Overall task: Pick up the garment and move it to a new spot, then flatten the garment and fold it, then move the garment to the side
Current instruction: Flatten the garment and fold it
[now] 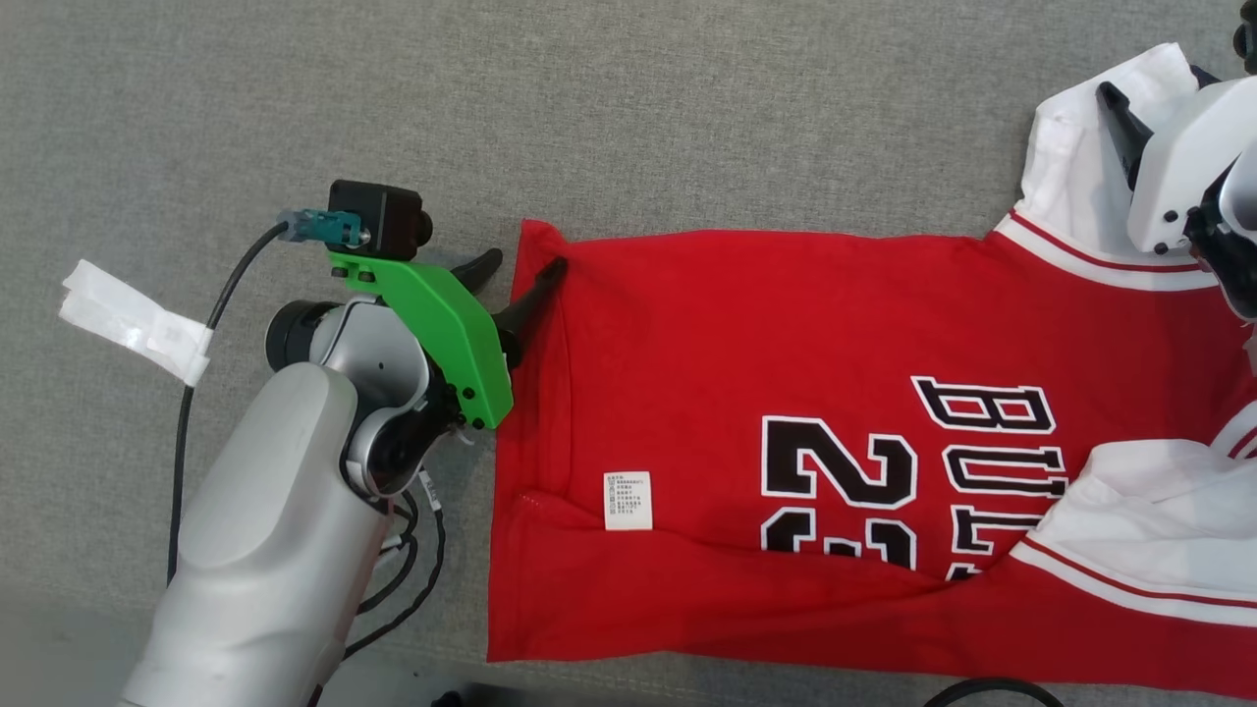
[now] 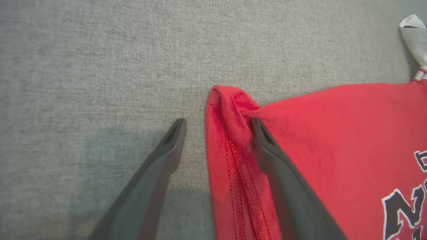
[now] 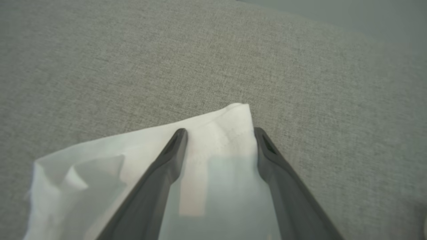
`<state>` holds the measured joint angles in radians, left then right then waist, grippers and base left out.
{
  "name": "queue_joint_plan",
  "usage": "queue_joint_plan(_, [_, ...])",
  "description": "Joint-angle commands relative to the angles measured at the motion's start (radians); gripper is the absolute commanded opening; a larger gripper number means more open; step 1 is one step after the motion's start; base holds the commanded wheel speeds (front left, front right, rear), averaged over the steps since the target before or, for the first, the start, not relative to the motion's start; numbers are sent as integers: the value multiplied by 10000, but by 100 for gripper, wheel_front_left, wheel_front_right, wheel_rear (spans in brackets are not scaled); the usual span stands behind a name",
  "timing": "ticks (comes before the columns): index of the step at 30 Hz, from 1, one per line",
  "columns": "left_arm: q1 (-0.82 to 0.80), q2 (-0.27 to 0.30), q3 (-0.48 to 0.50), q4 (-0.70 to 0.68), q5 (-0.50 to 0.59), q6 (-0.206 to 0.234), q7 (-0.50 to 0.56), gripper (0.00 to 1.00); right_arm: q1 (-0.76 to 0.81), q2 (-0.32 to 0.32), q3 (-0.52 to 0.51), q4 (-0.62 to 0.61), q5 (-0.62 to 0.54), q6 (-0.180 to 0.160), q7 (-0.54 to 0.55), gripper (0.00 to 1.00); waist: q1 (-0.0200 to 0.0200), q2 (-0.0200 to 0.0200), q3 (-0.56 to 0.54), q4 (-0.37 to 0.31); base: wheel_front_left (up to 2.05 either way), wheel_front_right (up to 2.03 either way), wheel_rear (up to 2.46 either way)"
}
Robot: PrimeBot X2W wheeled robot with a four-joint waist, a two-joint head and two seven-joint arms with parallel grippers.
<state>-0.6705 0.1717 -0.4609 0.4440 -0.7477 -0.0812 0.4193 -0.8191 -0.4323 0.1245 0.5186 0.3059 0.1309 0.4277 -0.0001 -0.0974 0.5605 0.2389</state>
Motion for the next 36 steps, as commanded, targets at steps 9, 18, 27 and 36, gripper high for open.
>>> queue_joint_plan(9, [-272,-186,-337,1060,97,-72,-11,68,-252,-51,24,1189,-373,-14,-460,100,1,0,184,96,0,0,0])
queue_joint_plan(18, [-881,-249,-580,1612,-8,-353,-383,0,-647,398,280,1629,254,-10,-1335,0,1,0,217,-89,0,0,0])
queue_joint_plan(27, [-1170,254,-249,1568,-670,-464,-1066,0,-1155,213,180,1520,994,-10,-2387,0,1,0,-238,-344,0,0,0])
queue_joint_plan(36, [-742,685,-500,926,-1464,-491,-1445,0,-727,-105,354,1300,1708,-10,-2542,0,1,0,-511,-441,0,0,0])
